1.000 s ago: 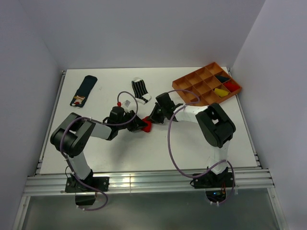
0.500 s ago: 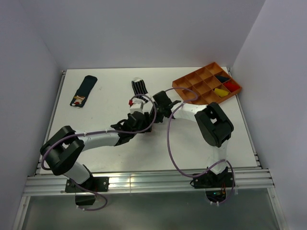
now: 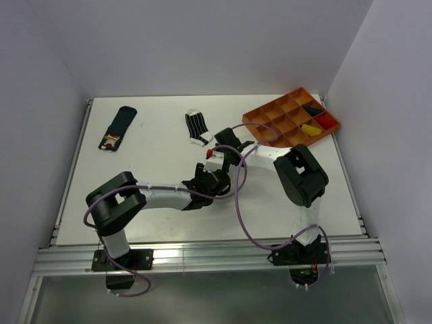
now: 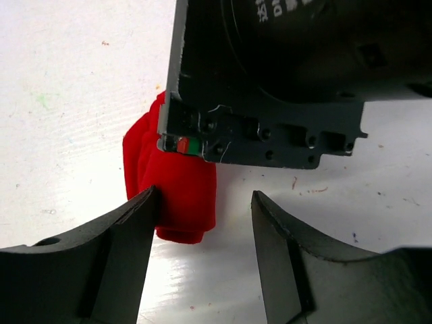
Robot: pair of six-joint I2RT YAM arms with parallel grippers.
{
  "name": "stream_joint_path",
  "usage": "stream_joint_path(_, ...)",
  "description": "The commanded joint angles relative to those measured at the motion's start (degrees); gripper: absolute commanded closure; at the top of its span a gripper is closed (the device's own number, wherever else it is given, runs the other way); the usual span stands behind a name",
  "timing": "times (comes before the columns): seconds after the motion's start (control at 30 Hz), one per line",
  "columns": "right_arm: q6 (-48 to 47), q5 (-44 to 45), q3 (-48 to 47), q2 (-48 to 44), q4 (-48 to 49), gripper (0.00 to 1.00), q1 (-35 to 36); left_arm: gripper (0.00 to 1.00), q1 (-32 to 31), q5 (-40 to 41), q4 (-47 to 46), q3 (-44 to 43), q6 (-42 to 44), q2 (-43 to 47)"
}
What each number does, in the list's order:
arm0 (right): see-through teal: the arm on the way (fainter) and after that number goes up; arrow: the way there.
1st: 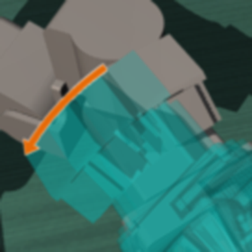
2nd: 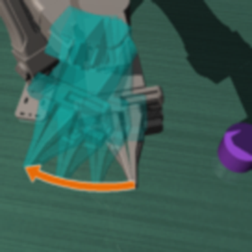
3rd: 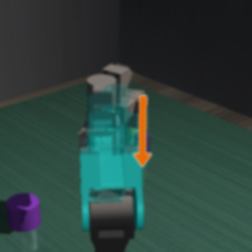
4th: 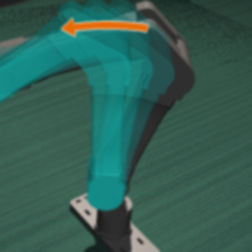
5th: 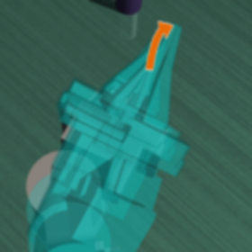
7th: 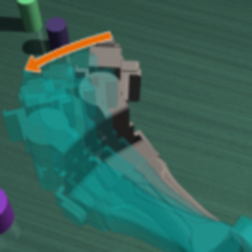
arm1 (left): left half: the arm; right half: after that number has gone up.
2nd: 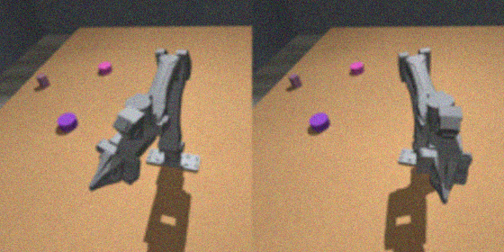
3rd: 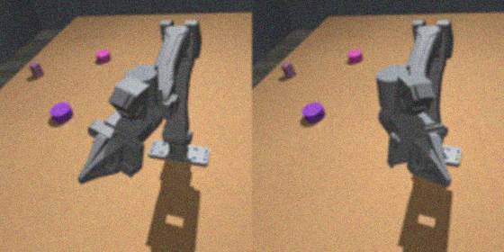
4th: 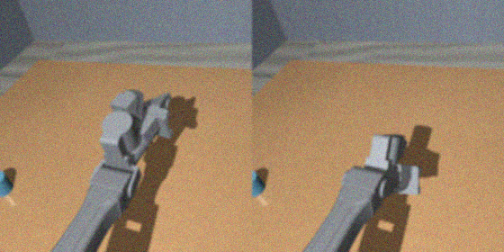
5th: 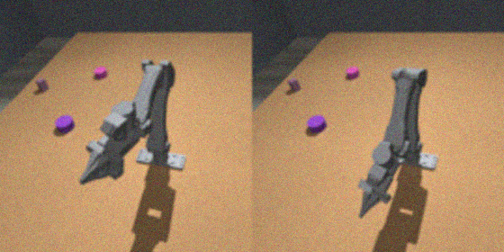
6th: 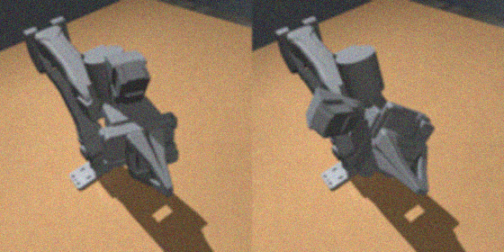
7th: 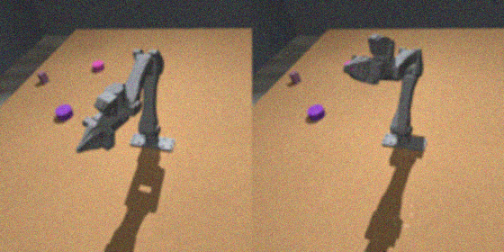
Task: Roll the socks
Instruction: Roll the sock at the center of the board.
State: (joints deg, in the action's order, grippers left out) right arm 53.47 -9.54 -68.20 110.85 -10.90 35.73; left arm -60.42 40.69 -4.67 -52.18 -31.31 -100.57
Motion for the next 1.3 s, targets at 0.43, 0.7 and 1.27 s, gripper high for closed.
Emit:
stream_joint_path(0.43,0.05,-2.67,-0.27,-0.54,-0.62,1.0,0.75,0.9,-0.05,5.28,7.83,-4.86,-1.56,-8.85)
stream_joint_path(0.7,0.84,-3.56,4.74,-4.49,7.9,0.58,0.4,1.0,3.98,-4.98,2.93,1.55,-4.98,-0.34)
stream_joint_path(1.27,4.27,-7.6,16.52,-8.72,27.86,0.24,-1.62,1.0,23.59,-42.7,-17.12,19.22,-21.07,11.19)
